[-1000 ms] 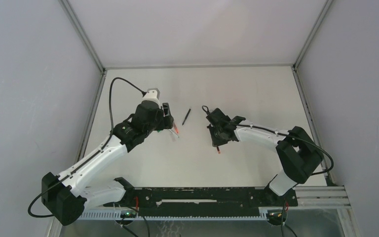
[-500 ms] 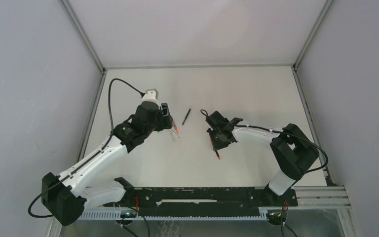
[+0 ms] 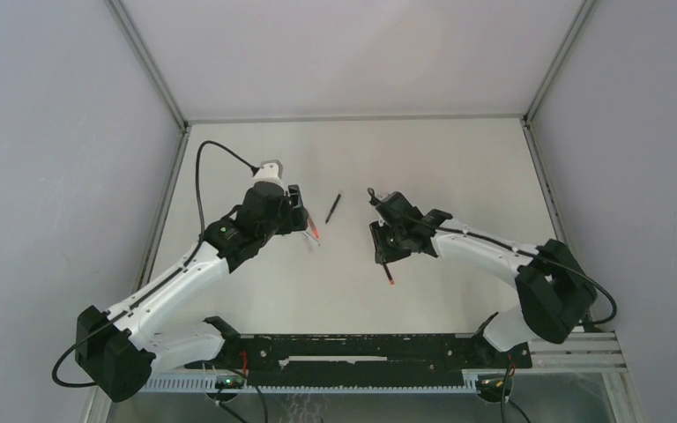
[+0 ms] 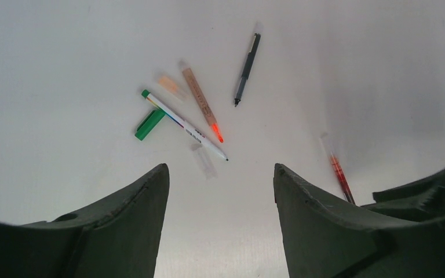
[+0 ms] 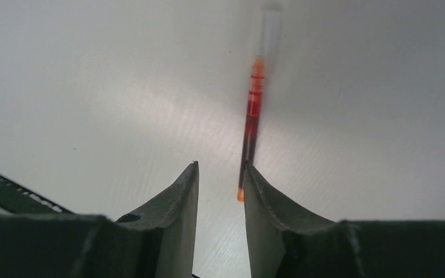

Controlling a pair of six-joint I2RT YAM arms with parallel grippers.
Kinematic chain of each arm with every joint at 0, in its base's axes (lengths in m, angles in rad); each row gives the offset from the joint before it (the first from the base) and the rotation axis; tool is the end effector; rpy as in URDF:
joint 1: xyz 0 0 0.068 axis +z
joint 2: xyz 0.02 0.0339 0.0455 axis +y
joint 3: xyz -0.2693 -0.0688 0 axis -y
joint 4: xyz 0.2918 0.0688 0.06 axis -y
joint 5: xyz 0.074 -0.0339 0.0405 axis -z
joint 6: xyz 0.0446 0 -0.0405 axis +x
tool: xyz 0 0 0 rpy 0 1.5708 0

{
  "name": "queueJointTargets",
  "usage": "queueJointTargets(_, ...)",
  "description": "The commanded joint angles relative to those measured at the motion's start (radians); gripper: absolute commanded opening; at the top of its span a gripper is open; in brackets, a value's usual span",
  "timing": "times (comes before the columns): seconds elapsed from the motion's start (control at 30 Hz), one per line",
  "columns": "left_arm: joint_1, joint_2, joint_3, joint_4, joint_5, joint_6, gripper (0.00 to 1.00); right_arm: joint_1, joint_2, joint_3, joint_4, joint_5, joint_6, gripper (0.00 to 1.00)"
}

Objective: Insert the pens into the pen caps
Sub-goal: Place the pen at the center of the board, then pick up the pen from the center of the board.

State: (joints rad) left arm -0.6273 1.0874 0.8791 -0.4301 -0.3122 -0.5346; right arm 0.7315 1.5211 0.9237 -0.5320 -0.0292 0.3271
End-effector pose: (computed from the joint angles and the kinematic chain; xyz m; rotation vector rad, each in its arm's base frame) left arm 0.2398 -0.1569 0.2809 -0.0716 2.1901 -0.3159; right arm 0.2464 0.2229 0.1607 -0.5620 2.6964 0.3467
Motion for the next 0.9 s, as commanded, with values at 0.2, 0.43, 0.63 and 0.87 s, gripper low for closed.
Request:
queueJointTargets(0.2, 0.04, 0.166, 0.1, 0.082, 0.001, -0.021, 0.68, -0.022, -0.242, 0.005, 0.047, 0.029, -0.008, 0.41)
queueJointTargets(0.43, 0.044, 0.45, 0.29, 0.052, -0.015, -0.053, 0.59, -0.024, -0.32, -0.059, 0.064, 0.077, 0.027, 0.37)
queueJointTargets(0.63, 0.055, 0.594, 0.378, 0.045, -0.002, -0.06, 0.57, -0.027, -0.378, -0.123, 0.075, 0.087, 0.044, 0.34)
queueJointTargets(0.87, 0.059, 0.739, 0.484, 0.102, 0.121, 0.106, 0.6, -0.034, -0.387, -0.146, 0.072, 0.068, 0.032, 0.32)
